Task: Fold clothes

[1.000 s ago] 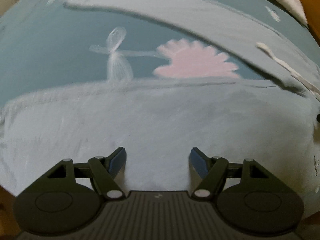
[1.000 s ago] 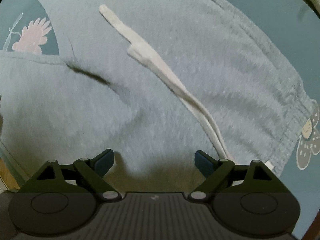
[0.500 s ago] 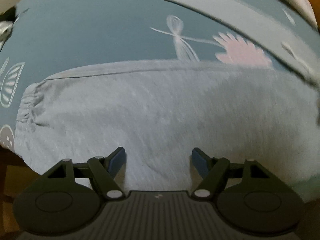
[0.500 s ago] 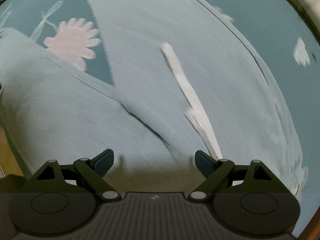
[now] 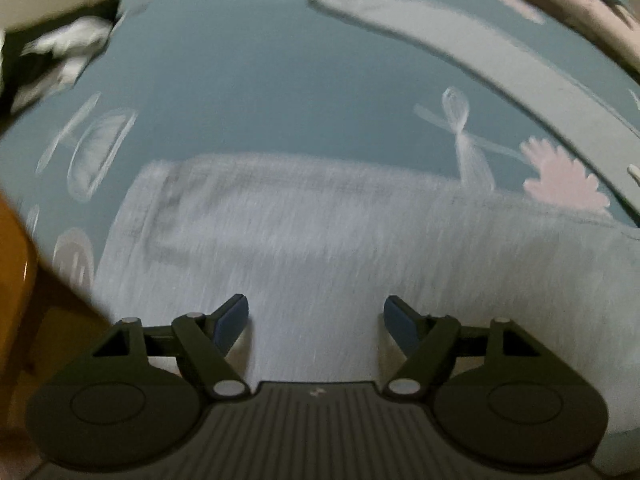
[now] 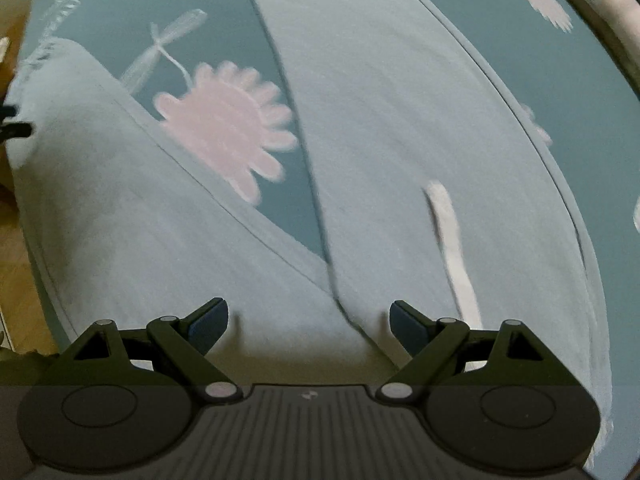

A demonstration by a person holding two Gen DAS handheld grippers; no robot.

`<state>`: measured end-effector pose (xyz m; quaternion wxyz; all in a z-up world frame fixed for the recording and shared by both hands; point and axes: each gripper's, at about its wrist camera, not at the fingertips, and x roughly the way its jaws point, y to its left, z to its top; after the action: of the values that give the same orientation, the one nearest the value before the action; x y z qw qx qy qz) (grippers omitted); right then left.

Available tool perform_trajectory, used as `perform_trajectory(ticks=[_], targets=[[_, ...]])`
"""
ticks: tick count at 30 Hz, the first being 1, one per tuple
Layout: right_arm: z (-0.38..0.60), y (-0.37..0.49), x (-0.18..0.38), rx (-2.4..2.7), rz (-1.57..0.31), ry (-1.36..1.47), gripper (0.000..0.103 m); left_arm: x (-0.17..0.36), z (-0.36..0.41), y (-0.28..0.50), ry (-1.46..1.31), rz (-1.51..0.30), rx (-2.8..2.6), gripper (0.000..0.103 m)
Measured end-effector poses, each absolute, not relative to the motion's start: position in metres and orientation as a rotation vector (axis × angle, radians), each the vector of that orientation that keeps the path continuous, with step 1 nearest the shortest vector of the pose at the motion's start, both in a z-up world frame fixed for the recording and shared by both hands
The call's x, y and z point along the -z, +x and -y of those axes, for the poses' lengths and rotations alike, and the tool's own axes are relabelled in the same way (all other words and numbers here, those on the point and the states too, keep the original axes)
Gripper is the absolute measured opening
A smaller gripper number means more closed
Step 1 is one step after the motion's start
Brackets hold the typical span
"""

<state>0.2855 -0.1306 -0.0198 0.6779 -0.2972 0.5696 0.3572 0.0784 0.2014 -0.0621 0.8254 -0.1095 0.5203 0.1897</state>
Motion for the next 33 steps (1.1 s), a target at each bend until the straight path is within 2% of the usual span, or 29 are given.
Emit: perform_trajectory(ticks=[3,6,11,15,20,29,33], targets=[[0.112,0.275,0.019,-0.859,-1.244,-0.653,0.091,0.077,-0.211,0.103,-0.242,-1.081,-0.402,0.076],[0.098,0.269,0.017,-0.899,-1.232,-0.651,0.091,0.093,-0.225,0.105,-0.323,-1.088,-0.429,0.081],[0.091,0.265,0.011,-0.915,-1.216,-0.674,0.091,0.083,-0.232,0.087,-0.330,-1.093,-0.497,0.080],[0.086,0.267,0.012,-0.908,-1.211,-0.665,0.091,0.092,-0.236,0.064,-0.329,-1.177,-0.522,0.081],[0.080,0.265,0.015,-0.909,-1.225,-0.629,0.091,0.075,-0.236,0.054,-0.354,-1.139,-0.550,0.078],[0.089,0.247,0.034,-0.946,-1.264,-0.582,0.091,0.067,-0.161,0.101,-0.190,-1.031,-0.280,0.079],[0.098,0.237,0.047,-0.980,-1.258,-0.576,0.091,0.079,-0.114,0.107,-0.093,-1.053,-0.156,0.080]])
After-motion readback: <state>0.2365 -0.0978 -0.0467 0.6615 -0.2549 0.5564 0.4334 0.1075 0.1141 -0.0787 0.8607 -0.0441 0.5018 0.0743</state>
